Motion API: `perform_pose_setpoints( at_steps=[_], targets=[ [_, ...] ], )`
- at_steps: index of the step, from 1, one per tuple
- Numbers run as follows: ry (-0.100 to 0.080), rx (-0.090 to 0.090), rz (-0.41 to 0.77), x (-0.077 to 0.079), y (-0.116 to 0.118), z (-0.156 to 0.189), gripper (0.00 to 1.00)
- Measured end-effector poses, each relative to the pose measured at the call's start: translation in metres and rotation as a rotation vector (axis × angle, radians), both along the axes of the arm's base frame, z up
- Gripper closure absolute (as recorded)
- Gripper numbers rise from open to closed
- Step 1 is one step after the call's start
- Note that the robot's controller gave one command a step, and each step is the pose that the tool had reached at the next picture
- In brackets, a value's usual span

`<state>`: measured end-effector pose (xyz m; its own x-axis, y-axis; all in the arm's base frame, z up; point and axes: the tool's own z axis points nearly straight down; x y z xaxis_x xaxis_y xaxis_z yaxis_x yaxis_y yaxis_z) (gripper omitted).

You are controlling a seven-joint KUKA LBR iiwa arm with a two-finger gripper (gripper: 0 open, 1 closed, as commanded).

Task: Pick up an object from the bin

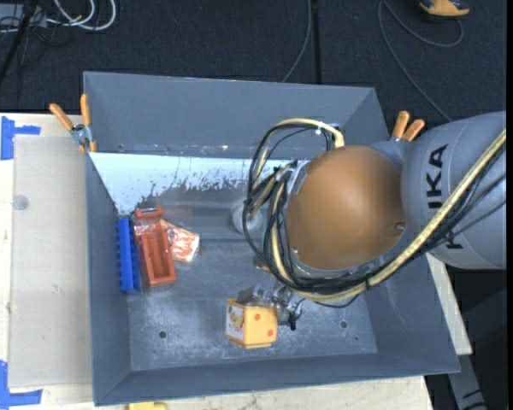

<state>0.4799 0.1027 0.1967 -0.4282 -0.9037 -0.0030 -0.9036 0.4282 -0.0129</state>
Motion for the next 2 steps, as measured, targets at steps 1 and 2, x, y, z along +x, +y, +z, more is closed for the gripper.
perform_pose_setpoints(
  at_steps=[1,2],
  targets=[
    [0.0,0.0,-0.001,0.0,0.0,0.0,1.0],
    [-0.008,0.001,0.016,0.013,0.003,-0.043,1.0]
  ],
)
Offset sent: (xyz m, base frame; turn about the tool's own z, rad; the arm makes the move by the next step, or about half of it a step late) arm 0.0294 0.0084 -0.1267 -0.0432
